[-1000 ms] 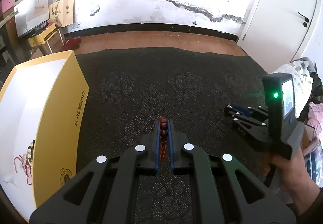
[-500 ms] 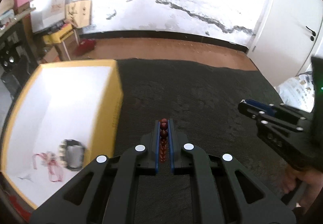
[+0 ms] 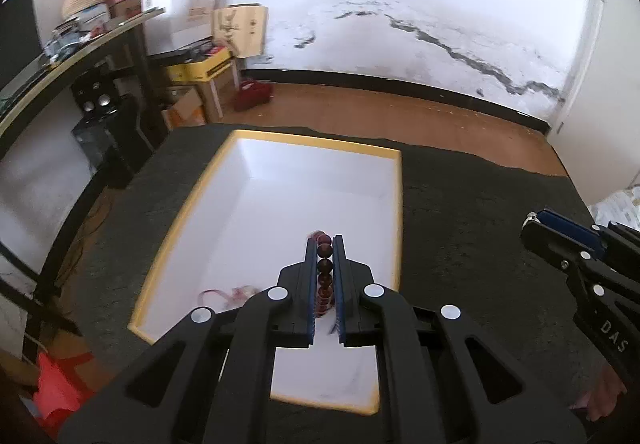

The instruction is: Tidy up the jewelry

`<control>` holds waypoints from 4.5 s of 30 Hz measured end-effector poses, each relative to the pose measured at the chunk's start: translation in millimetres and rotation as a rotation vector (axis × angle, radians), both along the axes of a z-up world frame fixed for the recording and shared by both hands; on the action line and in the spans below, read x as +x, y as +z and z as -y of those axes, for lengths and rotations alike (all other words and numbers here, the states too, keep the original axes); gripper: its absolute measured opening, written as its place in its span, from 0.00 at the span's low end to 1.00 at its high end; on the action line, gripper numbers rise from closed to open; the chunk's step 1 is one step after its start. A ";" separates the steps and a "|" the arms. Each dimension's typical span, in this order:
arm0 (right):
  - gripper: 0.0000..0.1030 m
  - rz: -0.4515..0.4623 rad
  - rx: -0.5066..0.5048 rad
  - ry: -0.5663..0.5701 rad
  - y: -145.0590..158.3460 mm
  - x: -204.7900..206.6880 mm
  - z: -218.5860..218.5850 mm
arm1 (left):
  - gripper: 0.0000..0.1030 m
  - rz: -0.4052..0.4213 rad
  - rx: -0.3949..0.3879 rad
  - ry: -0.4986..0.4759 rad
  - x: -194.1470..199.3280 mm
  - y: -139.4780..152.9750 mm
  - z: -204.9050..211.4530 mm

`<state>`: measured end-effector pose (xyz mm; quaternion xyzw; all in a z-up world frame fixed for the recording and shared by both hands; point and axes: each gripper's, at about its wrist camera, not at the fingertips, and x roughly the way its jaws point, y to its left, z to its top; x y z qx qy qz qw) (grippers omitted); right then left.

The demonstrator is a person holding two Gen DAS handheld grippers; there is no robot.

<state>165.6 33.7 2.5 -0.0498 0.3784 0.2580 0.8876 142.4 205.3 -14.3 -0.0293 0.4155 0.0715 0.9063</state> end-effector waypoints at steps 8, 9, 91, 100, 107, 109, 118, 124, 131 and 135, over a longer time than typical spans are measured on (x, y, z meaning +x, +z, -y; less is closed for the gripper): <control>0.15 0.001 -0.011 0.079 5.7 -10.3 -52.0 | 0.07 -0.020 0.032 0.073 -21.7 7.4 -39.9; 0.15 -0.001 -0.016 0.085 3.9 -9.5 -59.2 | 0.07 -0.024 0.031 0.085 -22.5 5.8 -45.7; 0.93 -0.133 -0.134 0.166 -71.4 41.7 -117.2 | 0.94 -0.120 0.009 0.079 -49.0 -27.4 -22.7; 0.93 0.019 -0.062 -0.102 7.0 -29.6 33.7 | 0.94 -0.108 -0.004 -0.057 -69.9 -16.4 46.8; 0.93 -0.003 -0.058 -0.336 6.3 -100.3 148.0 | 0.94 -0.082 0.010 -0.204 -93.0 -9.2 117.2; 0.93 -0.015 -0.062 -0.399 -3.8 -115.7 178.2 | 0.94 -0.078 -0.004 -0.244 -93.2 -14.6 136.0; 0.93 -0.020 -0.139 -0.601 -54.4 -142.1 240.6 | 0.94 0.018 0.046 -0.333 -81.2 -52.5 165.1; 0.93 -0.028 -0.128 -0.582 -59.2 -119.0 231.6 | 0.94 -0.006 0.051 -0.321 -66.9 -79.5 156.0; 0.93 -0.073 -0.071 -0.529 -78.0 -91.8 226.2 | 0.94 0.004 0.035 -0.292 -58.5 -83.5 157.8; 0.93 -0.066 -0.087 -0.488 -83.9 -86.9 219.5 | 0.94 0.023 0.037 -0.287 -57.0 -86.7 154.6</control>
